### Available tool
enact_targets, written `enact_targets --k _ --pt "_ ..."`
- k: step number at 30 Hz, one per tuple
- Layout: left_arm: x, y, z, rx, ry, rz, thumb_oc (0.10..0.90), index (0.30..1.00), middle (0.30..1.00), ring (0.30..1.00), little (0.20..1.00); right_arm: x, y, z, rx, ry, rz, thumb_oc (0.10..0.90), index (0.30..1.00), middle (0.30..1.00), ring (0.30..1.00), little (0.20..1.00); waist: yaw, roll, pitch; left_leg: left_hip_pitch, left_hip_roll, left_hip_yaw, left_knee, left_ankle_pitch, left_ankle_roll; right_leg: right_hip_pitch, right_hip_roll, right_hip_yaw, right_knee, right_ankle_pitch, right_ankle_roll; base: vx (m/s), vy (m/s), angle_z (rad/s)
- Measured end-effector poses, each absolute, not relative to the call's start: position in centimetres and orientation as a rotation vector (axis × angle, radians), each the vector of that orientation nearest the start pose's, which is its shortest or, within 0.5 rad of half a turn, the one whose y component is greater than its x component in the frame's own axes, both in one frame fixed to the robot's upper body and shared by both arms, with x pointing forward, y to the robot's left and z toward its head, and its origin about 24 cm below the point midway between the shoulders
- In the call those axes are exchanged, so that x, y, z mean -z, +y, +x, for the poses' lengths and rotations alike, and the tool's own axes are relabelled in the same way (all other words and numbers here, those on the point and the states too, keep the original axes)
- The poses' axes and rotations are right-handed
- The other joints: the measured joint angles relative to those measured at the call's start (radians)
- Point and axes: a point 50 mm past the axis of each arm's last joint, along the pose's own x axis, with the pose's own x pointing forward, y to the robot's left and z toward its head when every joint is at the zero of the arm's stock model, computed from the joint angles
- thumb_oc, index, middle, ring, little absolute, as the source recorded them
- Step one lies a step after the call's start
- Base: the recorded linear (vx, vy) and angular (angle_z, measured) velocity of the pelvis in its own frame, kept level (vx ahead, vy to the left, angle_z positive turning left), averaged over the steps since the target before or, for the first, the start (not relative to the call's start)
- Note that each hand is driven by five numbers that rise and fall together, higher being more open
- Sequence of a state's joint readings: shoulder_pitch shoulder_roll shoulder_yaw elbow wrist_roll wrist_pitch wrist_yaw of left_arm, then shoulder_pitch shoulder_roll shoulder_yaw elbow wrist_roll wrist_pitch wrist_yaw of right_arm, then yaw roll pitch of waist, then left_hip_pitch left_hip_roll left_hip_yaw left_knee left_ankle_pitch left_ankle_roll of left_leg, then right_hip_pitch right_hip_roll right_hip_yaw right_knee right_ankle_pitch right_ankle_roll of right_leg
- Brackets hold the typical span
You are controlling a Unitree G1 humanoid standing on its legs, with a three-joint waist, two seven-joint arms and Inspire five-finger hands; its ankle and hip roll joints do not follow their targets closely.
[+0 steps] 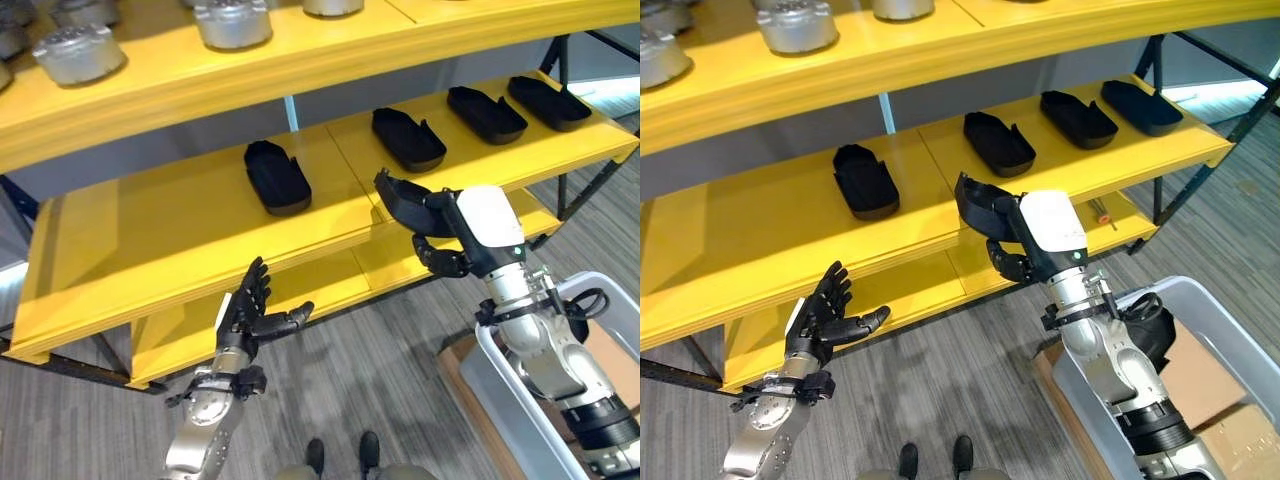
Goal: Move parts from the plastic box to the shelf.
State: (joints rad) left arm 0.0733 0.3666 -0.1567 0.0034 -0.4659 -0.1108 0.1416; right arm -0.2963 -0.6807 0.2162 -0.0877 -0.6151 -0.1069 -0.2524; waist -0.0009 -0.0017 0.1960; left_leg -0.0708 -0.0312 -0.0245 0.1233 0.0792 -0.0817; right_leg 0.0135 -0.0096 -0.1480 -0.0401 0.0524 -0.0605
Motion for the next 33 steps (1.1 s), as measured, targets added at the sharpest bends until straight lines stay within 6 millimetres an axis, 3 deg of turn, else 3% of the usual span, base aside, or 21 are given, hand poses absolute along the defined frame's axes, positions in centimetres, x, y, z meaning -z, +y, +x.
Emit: enact_targets --k 1,2,4,6,8,10,12,13,14,15,16,17,18,20,24,28,29,33 --pt "-3.7 19.5 23.7 -0.029 0.026 -0.104 0.900 1.000 1.000 1.000 1.000 -16.3 -18.7 28.7 0.024 -0.637 -1.227 0.400 0.300 0.300 0.300 0.300 0.002 -0.006 0.004 -0.010 0.017 0.040 0.030 -0.027 0.019 0.005 -0.009 -0.014 -0.004 0.002 -0.027 0.09 0.089 0.66" --pt "-4.0 19.7 24.1 -0.025 0.015 -0.091 0.900 1.000 1.000 1.000 1.000 -16.3 -18.6 28.6 0.031 -0.643 -1.220 0.400 0.300 0.300 0.300 0.300 -0.011 -0.022 0.014 -0.024 0.092 0.086 0.069 -0.053 0.014 0.025 -0.014 -0.056 -0.021 -0.006 -0.047 0.08 0.068 0.77" --pt "-4.2 19.6 24.4 -0.022 0.007 -0.091 0.900 1.000 1.000 1.000 1.000 -16.6 -18.8 28.5 0.042 -0.654 -1.220 0.400 0.300 0.300 0.300 0.300 -0.023 -0.033 0.022 -0.029 0.199 0.076 0.037 -0.050 -0.014 0.028 -0.014 -0.091 -0.022 -0.021 -0.038 0.08 0.101 0.75" --pt "-4.1 19.2 24.6 -0.012 0.012 -0.095 0.900 1.000 1.000 1.000 1.000 -17.1 -19.1 28.5 0.069 -0.666 -1.222 0.400 0.300 0.300 0.300 0.300 -0.026 -0.038 0.025 -0.025 0.338 0.082 -0.066 -0.017 -0.052 0.010 -0.010 -0.105 -0.005 -0.034 -0.021 0.14 0.205 0.44" --pt "-3.5 18.7 24.9 0.002 0.035 -0.095 0.900 1.000 1.000 1.000 1.000 -17.4 -19.5 28.5 0.090 -0.664 -1.240 0.400 0.300 0.300 0.300 0.300 -0.028 -0.035 0.026 -0.034 0.460 0.130 -0.147 0.028 -0.090 -0.004 -0.012 -0.119 0.027 -0.041 -0.007 0.13 0.188 0.24" --pt "-3.0 18.5 24.7 0.005 0.059 -0.103 0.900 1.000 1.000 1.000 1.000 -17.5 -19.7 28.5 0.098 -0.668 -1.246 0.400 0.300 0.300 0.300 0.300 -0.024 -0.032 0.026 -0.032 0.519 0.122 -0.185 0.068 -0.122 -0.004 -0.021 -0.118 0.053 -0.054 0.011 0.12 0.214 -0.02" --pt "-2.9 18.5 24.7 0.003 0.066 -0.133 0.900 1.000 1.000 1.000 1.000 -17.8 -20.1 28.4 0.121 -0.675 -1.267 0.400 0.300 0.300 0.300 0.300 -0.028 -0.016 0.025 -0.031 0.513 0.161 -0.178 0.110 -0.140 0.016 -0.047 -0.117 0.052 -0.053 0.049 0.19 0.233 -0.18" --pt "-3.1 18.2 24.5 0.010 0.058 -0.146 0.900 1.000 1.000 1.000 1.000 -18.6 -20.9 28.2 0.132 -0.689 -1.332 0.400 0.300 0.300 0.300 0.300 -0.033 0.054 0.023 -0.008 0.481 0.168 -0.172 0.236 -0.080 0.045 -0.031 -0.109 0.042 -0.053 0.098 0.25 0.311 -0.13" --pt "-3.2 18.0 24.5 0.016 0.053 -0.150 0.900 1.000 1.000 1.000 1.000 -18.9 -21.3 28.0 0.150 -0.693 -1.348 0.400 0.300 0.300 0.300 0.300 -0.045 0.093 0.018 0.006 0.479 0.233 -0.163 0.216 -0.106 0.067 -0.029 -0.116 0.031 -0.056 0.131 0.26 0.339 0.28" --pt "-3.5 18.2 24.7 0.017 0.040 -0.146 0.900 1.000 1.000 1.000 1.000 -18.8 -21.6 27.7 0.182 -0.690 -1.332 0.400 0.300 0.300 0.300 0.300 -0.062 0.093 0.017 0.017 0.445 0.237 -0.192 0.153 -0.098 0.078 -0.050 -0.138 0.030 -0.061 0.153 0.19 0.253 0.50" --pt "-3.9 18.4 24.9 0.016 0.027 -0.137 0.900 1.000 1.000 1.000 1.000 -18.8 -21.7 27.5 0.206 -0.690 -1.314 0.400 0.300 0.300 0.300 0.300 -0.059 0.072 0.018 0.018 0.410 0.239 -0.203 0.129 -0.112 0.078 -0.082 -0.144 0.031 -0.062 0.176 0.20 0.268 0.53" --pt "-4.0 18.6 25.1 0.011 0.023 -0.127 0.900 1.000 1.000 1.000 1.000 -18.6 -21.7 27.5 0.212 -0.684 -1.300 0.400 0.300 0.300 0.300 0.300 -0.050 0.048 0.017 0.018 0.375 0.243 -0.203 0.122 -0.100 0.077 -0.112 -0.145 0.027 -0.057 0.185 0.19 0.259 0.39" --pt "-4.1 19.1 25.2 0.005 0.024 -0.103 0.900 1.000 1.000 1.000 1.000 -18.5 -21.5 27.5 0.213 -0.683 -1.289 0.400 0.300 0.300 0.300 0.300 -0.035 0.013 0.006 0.018 0.298 0.243 -0.203 0.100 -0.070 0.086 -0.184 -0.135 0.022 -0.055 0.187 0.19 0.279 0.36" --pt "-4.3 19.5 25.1 0.004 0.020 -0.087 0.900 1.000 1.000 1.000 1.000 -18.6 -21.5 27.4 0.214 -0.689 -1.298 0.400 0.300 0.300 0.300 0.300 -0.015 0.001 0.000 0.029 0.247 0.242 -0.203 0.088 -0.048 0.103 -0.235 -0.135 0.023 -0.047 0.194 0.18 0.280 0.35" --pt "-4.8 20.2 25.2 -0.014 0.005 -0.058 0.900 1.000 1.000 1.000 1.000 -19.7 -20.4 26.8 0.207 -0.774 -1.303 0.400 0.300 0.300 0.300 0.300 0.026 -0.009 0.000 0.056 0.162 0.239 -0.203 0.057 -0.003 0.137 -0.314 -0.127 0.022 -0.003 0.256 0.13 0.225 0.16" --pt "-5.1 19.9 25.5 0.001 -0.005 -0.055 0.900 1.000 1.000 1.000 1.000 -20.1 -20.0 26.5 0.206 -0.804 -1.297 0.400 0.300 0.300 0.300 0.300 0.034 -0.054 -0.013 0.053 0.132 0.237 -0.200 0.048 0.011 0.138 -0.342 -0.130 0.025 0.002 0.262 0.13 0.220 0.07" --pt "-5.2 19.5 25.7 0.015 -0.007 -0.055 0.900 1.000 1.000 1.000 1.000 -20.1 -20.0 26.6 0.204 -0.801 -1.297 0.400 0.300 0.300 0.300 0.300 0.030 -0.084 -0.024 0.041 0.116 0.234 -0.196 0.041 0.019 0.129 -0.357 -0.131 0.033 0.002 0.262 0.14 0.237 0.04" --pt "-4.9 19.1 25.6 0.029 0.003 -0.055 0.900 1.000 1.000 1.000 1.000 -20.1 -19.7 26.9 0.199 -0.790 -1.297 0.400 0.300 0.300 0.300 0.300 0.028 -0.106 -0.033 0.011 0.089 0.245 -0.169 0.021 0.033 0.092 -0.390 -0.131 0.053 0.015 0.265 0.09 0.165 -0.04"
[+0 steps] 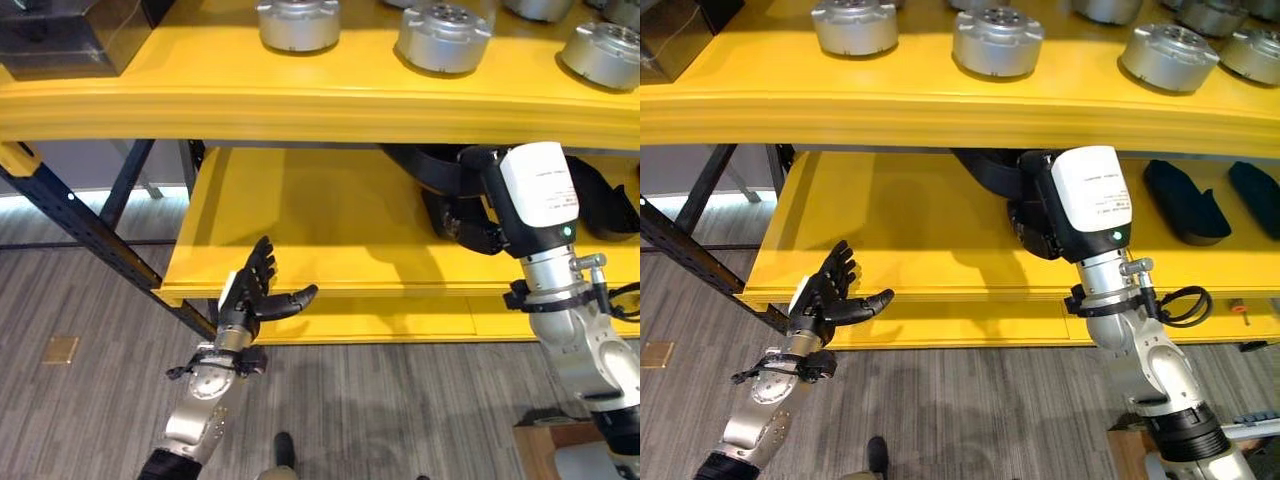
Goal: Move parts from the plastic box to the shelf.
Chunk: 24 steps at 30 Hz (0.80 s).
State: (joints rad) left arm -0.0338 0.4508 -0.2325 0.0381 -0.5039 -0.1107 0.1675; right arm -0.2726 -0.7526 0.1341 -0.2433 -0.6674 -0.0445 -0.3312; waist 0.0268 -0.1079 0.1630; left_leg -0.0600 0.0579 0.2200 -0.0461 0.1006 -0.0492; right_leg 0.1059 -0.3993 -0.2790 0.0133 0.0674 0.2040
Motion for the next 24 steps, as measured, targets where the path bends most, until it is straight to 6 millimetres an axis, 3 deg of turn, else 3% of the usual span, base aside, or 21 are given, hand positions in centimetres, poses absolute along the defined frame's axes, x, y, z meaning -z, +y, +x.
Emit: enact_targets --k 4,7,8,9,10,11,12,15,16,17,20,22,24 --pt "-4.8 19.2 25.4 0.022 0.009 -0.054 0.900 1.000 1.000 1.000 1.000 -20.0 -18.5 27.6 0.139 -0.792 -1.304 0.400 0.300 0.300 0.300 0.300 0.008 -0.005 -0.007 -0.039 -0.038 -0.004 0.045 -0.026 0.024 -0.033 -0.044 0.000 0.047 0.018 -0.012 0.08 0.221 0.12" --pt "-4.6 19.3 25.3 0.021 0.018 -0.052 0.900 1.000 1.000 1.000 1.000 -19.4 -17.0 28.4 0.067 -0.789 -1.303 0.400 0.300 0.300 0.300 0.300 0.009 0.001 -0.010 -0.045 -0.053 -0.003 0.062 -0.043 0.055 -0.100 -0.076 0.028 0.147 0.066 -0.062 0.04 0.182 0.02" --pt "-4.6 19.3 25.3 0.022 0.016 -0.049 0.900 1.000 1.000 1.000 1.000 -19.1 -16.7 28.4 0.041 -0.784 -1.306 0.400 0.300 0.300 0.300 0.300 0.009 0.001 -0.011 -0.041 -0.069 0.002 0.061 -0.048 0.067 -0.118 -0.089 0.030 0.163 0.111 -0.050 0.14 0.317 -0.22" --pt "-4.6 19.7 25.3 0.013 0.017 -0.033 0.900 1.000 1.000 1.000 1.000 -19.0 -15.8 28.6 0.003 -0.791 -1.300 0.400 0.300 0.300 0.300 0.300 0.012 0.006 -0.011 -0.041 -0.083 0.023 0.055 -0.051 0.097 -0.176 -0.108 0.047 0.219 0.201 -0.052 0.07 0.237 -0.23" --pt "-4.7 19.9 25.2 0.010 0.019 -0.019 0.900 1.000 1.000 1.000 1.000 -18.9 -15.4 28.8 -0.011 -0.795 -1.294 0.400 0.300 0.300 0.300 0.300 0.007 0.012 -0.010 -0.037 -0.079 0.028 0.044 -0.051 0.106 -0.210 -0.118 0.041 0.255 0.229 -0.044 0.10 0.147 -0.51" --pt "-4.7 20.5 25.2 0.001 0.025 0.009 0.900 1.000 1.000 1.000 1.000 -18.5 -14.4 29.3 -0.052 -0.800 -1.304 0.400 0.300 0.300 0.300 0.300 0.011 0.018 -0.005 -0.005 -0.080 0.054 0.001 -0.041 0.117 -0.278 -0.144 0.003 0.348 0.215 0.013 -0.02 -0.008 -0.37" --pt "-4.5 20.7 25.2 -0.008 0.032 0.016 0.900 1.000 1.000 1.000 1.000 -17.9 -13.9 29.6 -0.091 -0.791 -1.330 0.400 0.300 0.300 0.300 0.300 0.009 0.027 -0.002 0.012 -0.080 0.056 -0.014 -0.035 0.124 -0.282 -0.140 -0.053 0.373 0.153 0.015 0.01 -0.076 -0.27" --pt "-5.0 21.0 25.3 -0.025 0.009 0.013 0.900 1.000 1.000 1.000 1.000 -17.5 -13.3 29.9 -0.160 -0.787 -1.375 0.400 0.300 0.300 0.300 0.300 0.020 0.048 0.020 0.018 -0.083 0.055 -0.013 -0.048 0.144 -0.318 -0.080 -0.062 0.302 0.059 0.024 0.04 -0.164 -0.02" --pt "-5.2 21.3 25.6 -0.041 -0.002 0.012 0.900 1.000 1.000 1.000 1.000 -18.0 -13.0 30.6 -0.167 -0.799 -1.400 0.400 0.300 0.300 0.300 0.300 0.023 0.064 0.040 0.014 -0.079 0.061 -0.014 -0.037 0.132 -0.310 -0.031 -0.055 0.140 0.067 0.020 0.09 -0.126 0.07" --pt "-5.1 21.2 25.6 -0.042 -0.001 0.006 0.900 1.000 1.000 1.000 1.000 -17.8 -13.3 30.8 -0.162 -0.779 -1.407 0.400 0.300 0.300 0.300 0.300 0.016 0.065 0.042 0.014 -0.088 0.044 -0.014 -0.037 0.132 -0.296 -0.018 -0.037 0.085 0.079 0.017 0.11 -0.139 0.40" --pt "-4.9 21.2 25.2 -0.049 0.006 -0.005 0.900 1.000 1.000 1.000 1.000 -17.1 -13.6 30.9 -0.173 -0.732 -1.414 0.400 0.300 0.300 0.300 0.300 0.020 0.047 0.046 0.030 -0.111 -0.003 -0.017 -0.039 0.123 -0.231 0.007 -0.029 0.029 0.106 -0.001 0.04 -0.174 0.56" --pt "-4.9 21.2 24.6 -0.041 0.006 -0.009 0.900 1.000 1.000 1.000 1.000 -17.1 -13.6 30.9 -0.172 -0.735 -1.409 0.400 0.300 0.300 0.300 0.300 0.044 0.036 0.044 0.026 -0.111 -0.015 -0.018 -0.037 0.101 -0.166 0.036 -0.064 -0.037 0.134 -0.030 -0.01 -0.141 0.20" --pt "-4.9 21.1 24.2 -0.037 0.003 -0.014 0.900 1.000 1.000 1.000 1.000 -17.4 -13.6 31.0 -0.165 -0.740 -1.404 0.400 0.300 0.300 0.300 0.300 0.057 0.037 0.046 0.001 -0.104 -0.027 -0.014 -0.033 0.080 -0.156 0.061 -0.082 -0.087 0.121 -0.023 -0.03 -0.097 0.07"
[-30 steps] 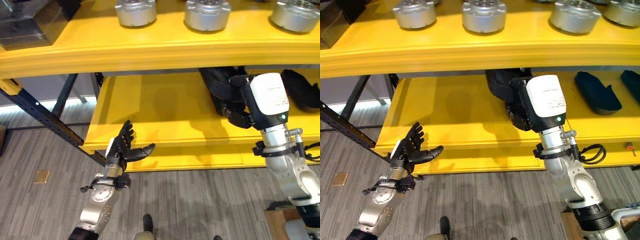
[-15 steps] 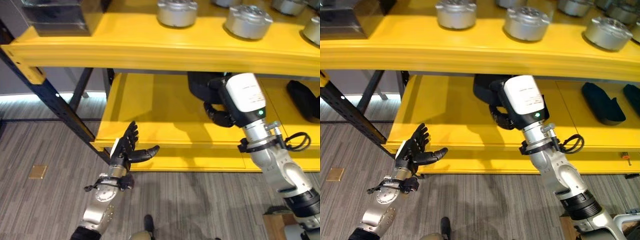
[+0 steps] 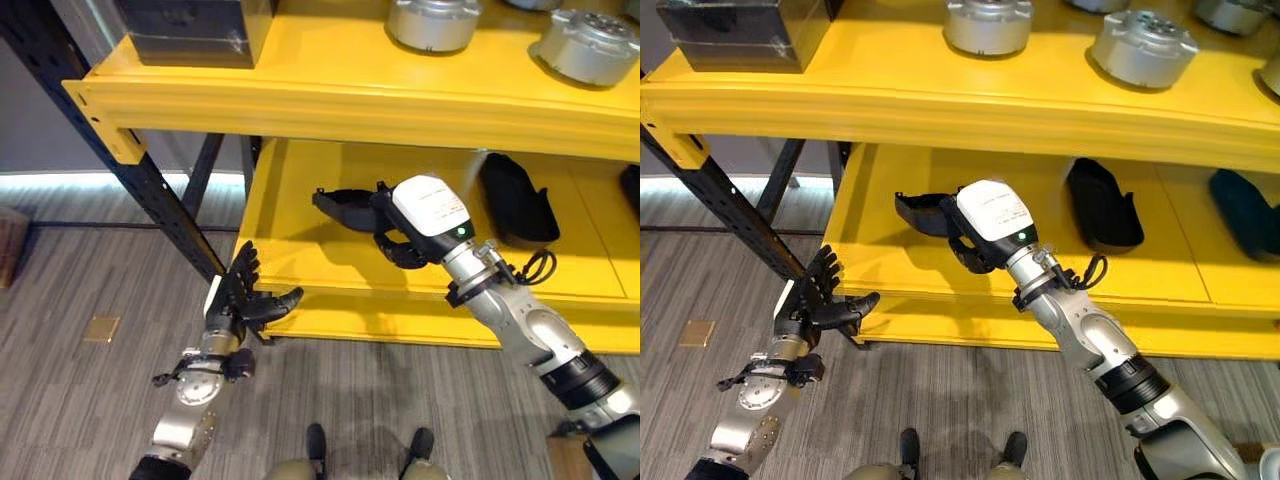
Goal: Move parts from the plastic box to the shelf.
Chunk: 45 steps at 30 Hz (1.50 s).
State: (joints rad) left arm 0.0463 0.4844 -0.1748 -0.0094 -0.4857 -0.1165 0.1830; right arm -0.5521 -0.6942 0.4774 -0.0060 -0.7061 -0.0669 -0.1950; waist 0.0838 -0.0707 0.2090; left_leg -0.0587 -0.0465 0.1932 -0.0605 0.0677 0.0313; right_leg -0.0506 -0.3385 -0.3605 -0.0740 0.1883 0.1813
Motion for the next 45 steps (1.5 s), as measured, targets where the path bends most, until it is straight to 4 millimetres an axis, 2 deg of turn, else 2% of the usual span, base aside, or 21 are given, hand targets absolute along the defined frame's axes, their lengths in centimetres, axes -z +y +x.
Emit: enact_targets --k 2,4,6,9,13,14,15,19,29,40,45 --pt "-4.8 20.8 24.1 -0.024 0.007 -0.017 0.900 1.000 1.000 1.000 1.000 -17.2 -13.9 31.3 -0.158 -0.719 -1.410 0.400 0.300 0.300 0.300 0.300 0.000 0.023 0.007 -0.020 0.032 -0.008 0.000 0.011 -0.017 -0.009 0.030 -0.009 -0.006 -0.004 -0.009 -0.11 -0.147 0.12" --pt "-5.0 20.3 24.4 0.015 0.001 -0.017 0.900 1.000 1.000 1.000 1.000 -16.7 -14.9 32.0 -0.136 -0.655 -1.433 0.400 0.300 0.300 0.300 0.300 -0.006 0.037 0.018 -0.066 0.077 -0.032 0.009 0.026 -0.040 -0.040 0.073 -0.031 -0.003 -0.018 -0.036 -0.15 -0.121 0.11" --pt "-5.3 19.7 24.8 0.048 -0.010 -0.027 0.900 1.000 1.000 1.000 1.000 -16.5 -15.8 32.6 -0.110 -0.613 -1.451 0.400 0.300 0.300 0.300 0.300 -0.008 0.049 0.032 -0.097 0.097 -0.040 0.011 0.034 -0.052 -0.069 0.092 -0.041 0.006 -0.021 -0.051 -0.11 -0.096 0.07" --pt "-5.7 18.9 25.3 0.086 -0.027 -0.033 0.900 1.000 1.000 1.000 1.000 -17.0 -16.7 33.6 -0.065 -0.573 -1.481 0.400 0.300 0.300 0.300 0.300 -0.011 0.080 0.081 -0.124 0.115 -0.043 0.023 0.040 -0.061 -0.105 0.102 -0.040 0.033 -0.032 -0.066 -0.08 -0.053 -0.01" --pt "-6.2 18.6 25.7 0.098 -0.045 -0.034 0.900 1.000 1.000 1.000 1.000 -17.7 -18.1 34.8 0.008 -0.529 -1.498 0.400 0.300 0.300 0.300 0.300 -0.018 0.137 0.151 -0.170 0.119 -0.047 0.034 0.046 -0.062 -0.155 0.100 -0.042 0.062 -0.038 -0.074 -0.06 -0.024 0.02" --pt "-6.4 18.6 25.8 0.099 -0.053 -0.034 0.900 1.000 1.000 1.000 1.000 -17.8 -18.6 35.1 0.034 -0.515 -1.489 0.400 0.300 0.300 0.300 0.300 -0.016 0.142 0.159 -0.177 0.119 -0.046 0.036 0.046 -0.062 -0.169 0.097 -0.038 0.076 -0.043 -0.073 -0.08 -0.013 0.00" --pt "-6.5 18.8 25.8 0.087 -0.060 -0.031 0.900 1.000 1.000 1.000 1.000 -18.4 -18.4 35.2 0.040 -0.543 -1.468 0.400 0.300 0.300 0.300 0.300 -0.027 0.142 0.164 -0.186 0.119 -0.045 0.037 0.046 -0.062 -0.182 0.095 -0.037 0.084 -0.046 -0.075 -0.07 -0.006 -0.07" --pt "-6.7 18.9 25.9 0.082 -0.076 -0.032 0.900 1.000 1.000 1.000 1.000 -19.5 -18.4 35.7 0.079 -0.567 -1.458 0.400 0.300 0.300 0.300 0.300 -0.025 0.150 0.170 -0.203 0.118 -0.036 0.037 0.048 -0.060 -0.222 0.088 -0.023 0.117 -0.058 -0.075 -0.05 0.004 -0.07" --pt "-7.2 18.7 26.4 0.088 -0.101 -0.034 0.900 1.000 1.000 1.000 1.000 -20.5 -17.6 37.0 0.122 -0.583 -1.424 0.400 0.300 0.300 0.300 0.300 -0.029 0.159 0.174 -0.230 0.116 -0.022 0.036 0.065 -0.057 -0.290 0.073 0.002 0.185 -0.075 -0.082 -0.01 0.003 -0.03" --pt "-7.7 18.1 26.7 0.112 -0.128 -0.039 0.900 1.000 1.000 1.000 1.000 -21.4 -17.2 38.5 0.204 -0.550 -1.288 0.400 0.300 0.300 0.300 0.300 -0.028 0.172 0.178 -0.252 0.117 -0.024 0.034 0.077 -0.056 -0.329 0.068 0.008 0.219 -0.081 -0.097 0.00 0.000 0.00" --pt "-7.5 17.8 26.6 0.102 -0.120 -0.049 0.900 1.000 1.000 1.000 1.000 -21.9 -17.4 39.1 0.311 -0.534 -1.151 0.400 0.300 0.300 0.300 0.300 -0.023 0.201 0.179 -0.257 0.116 -0.031 0.011 0.094 -0.059 -0.344 0.067 0.002 0.229 -0.082 -0.099 0.00 0.002 0.04"
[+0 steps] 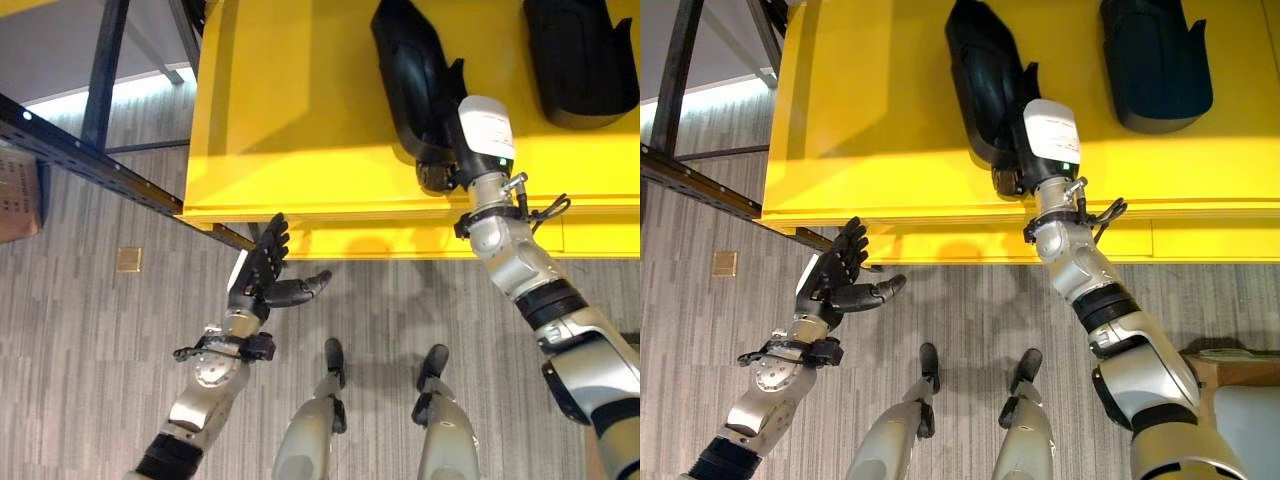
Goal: Move parts from the plastic box to the shelf.
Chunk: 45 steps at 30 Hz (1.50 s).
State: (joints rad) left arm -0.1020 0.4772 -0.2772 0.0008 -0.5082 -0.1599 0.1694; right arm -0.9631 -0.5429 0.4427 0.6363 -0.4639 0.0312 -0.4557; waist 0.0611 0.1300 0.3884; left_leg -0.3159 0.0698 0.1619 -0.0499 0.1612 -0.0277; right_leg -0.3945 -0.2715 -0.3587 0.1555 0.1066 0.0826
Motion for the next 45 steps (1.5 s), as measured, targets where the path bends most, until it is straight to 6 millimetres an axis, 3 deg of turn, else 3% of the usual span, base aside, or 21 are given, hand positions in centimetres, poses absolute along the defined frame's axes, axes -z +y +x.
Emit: enact_targets --k 15,31,45 --pt "-8.0 17.0 27.1 0.102 -0.146 -0.075 0.900 1.000 1.000 1.000 1.000 -22.0 -17.5 39.2 0.364 -0.507 -1.095 0.400 0.300 0.300 0.300 0.300 0.018 0.005 -0.001 0.000 0.000 -0.007 -0.002 0.014 0.001 0.003 -0.002 -0.009 0.008 -0.003 0.002 0.00 0.001 0.00" --pt "-7.8 17.2 27.2 0.090 -0.128 -0.109 0.900 1.000 1.000 1.000 1.000 -24.6 -18.4 39.6 0.305 -0.497 -1.322 0.400 0.300 0.300 0.300 0.300 0.027 0.006 -0.002 -0.023 0.000 -0.042 0.007 0.017 0.000 0.000 -0.008 -0.042 0.027 -0.013 -0.002 0.01 0.003 0.05" --pt "-7.7 17.5 27.3 0.079 -0.129 -0.110 0.900 1.000 1.000 1.000 1.000 -24.9 -18.5 39.8 0.305 -0.488 -1.330 0.400 0.300 0.300 0.300 0.300 0.028 0.005 -0.003 -0.028 0.000 -0.048 0.008 0.021 -0.001 0.000 -0.009 -0.049 0.027 -0.014 -0.002 0.00 0.000 0.00"
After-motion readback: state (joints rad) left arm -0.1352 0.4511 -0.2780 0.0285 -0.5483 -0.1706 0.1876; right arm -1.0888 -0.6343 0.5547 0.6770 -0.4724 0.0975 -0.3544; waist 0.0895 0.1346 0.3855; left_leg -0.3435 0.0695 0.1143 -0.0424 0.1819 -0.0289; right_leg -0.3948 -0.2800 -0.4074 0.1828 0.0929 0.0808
